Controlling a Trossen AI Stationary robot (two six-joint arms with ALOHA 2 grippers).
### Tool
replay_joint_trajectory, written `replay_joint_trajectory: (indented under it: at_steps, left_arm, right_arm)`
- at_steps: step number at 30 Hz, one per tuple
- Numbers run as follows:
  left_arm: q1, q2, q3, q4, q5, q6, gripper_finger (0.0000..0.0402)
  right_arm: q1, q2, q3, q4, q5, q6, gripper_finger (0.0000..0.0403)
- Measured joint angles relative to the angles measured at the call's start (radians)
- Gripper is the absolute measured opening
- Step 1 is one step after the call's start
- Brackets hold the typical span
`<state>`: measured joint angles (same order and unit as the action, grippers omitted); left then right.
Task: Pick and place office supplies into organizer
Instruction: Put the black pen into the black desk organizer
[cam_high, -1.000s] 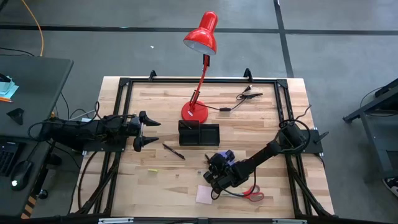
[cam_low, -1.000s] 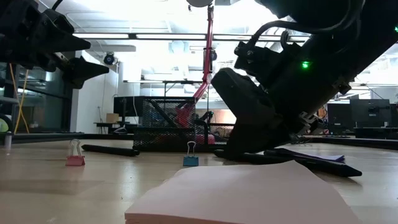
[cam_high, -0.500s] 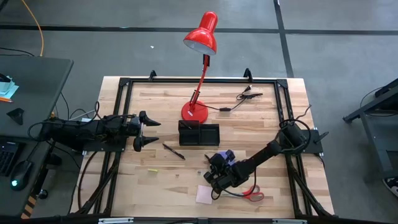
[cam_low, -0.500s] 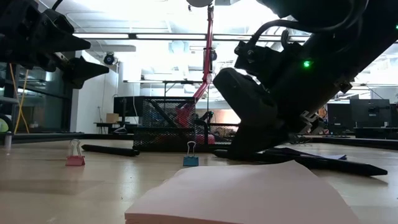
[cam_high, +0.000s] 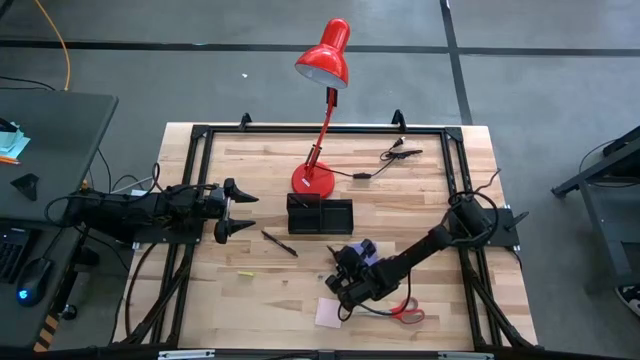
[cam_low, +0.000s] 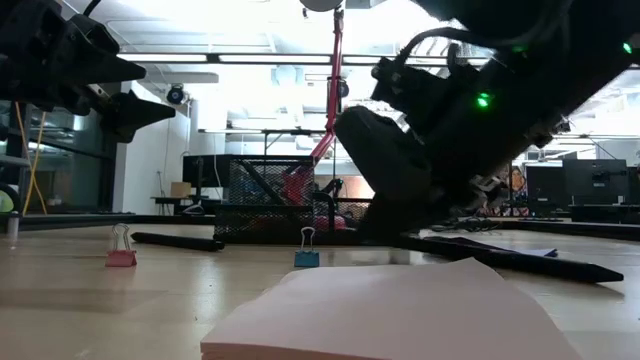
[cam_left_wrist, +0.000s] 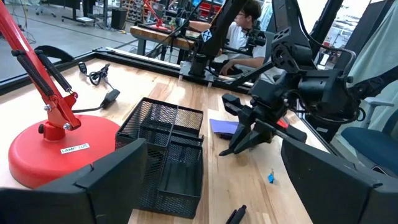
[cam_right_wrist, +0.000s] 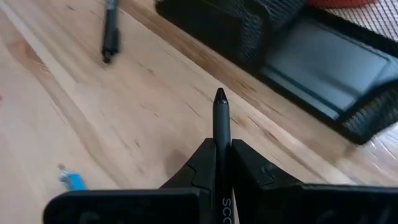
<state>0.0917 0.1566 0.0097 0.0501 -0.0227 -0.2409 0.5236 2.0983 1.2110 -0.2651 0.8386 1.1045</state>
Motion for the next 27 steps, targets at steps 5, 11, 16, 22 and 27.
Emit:
replay_joint_trajectory:
  at_steps: [5, 11, 16, 22, 27]
  left_arm:
    - [0.0, 0.0, 0.0, 0.0, 0.0, 0.0, 0.0358]
    - [0.0, 0.0, 0.0, 0.0, 0.0, 0.0, 0.0358]
    - [0.0, 0.0, 0.0, 0.0, 0.0, 0.0, 0.0358]
    - [0.0, 0.0, 0.0, 0.0, 0.0, 0.0, 0.0358]
    - [0.0, 0.0, 0.0, 0.0, 0.0, 0.0, 0.0358]
  right_arm:
    - [0.0, 0.0, 0.061, 0.002, 0.043, -0.099, 0.0016]
    - [0.0, 0.0, 0.161, 0.003, 0.108, -0.251, 0.0016]
    - [-0.002, 0.0, 0.236, 0.001, 0.191, -0.392, 0.0016]
    - [-0.022, 0.0, 0.267, 0.03, 0.32, -0.506, 0.0016]
    - [-0.077, 0.0, 0.267, 0.167, 0.285, -0.662, 0.0016]
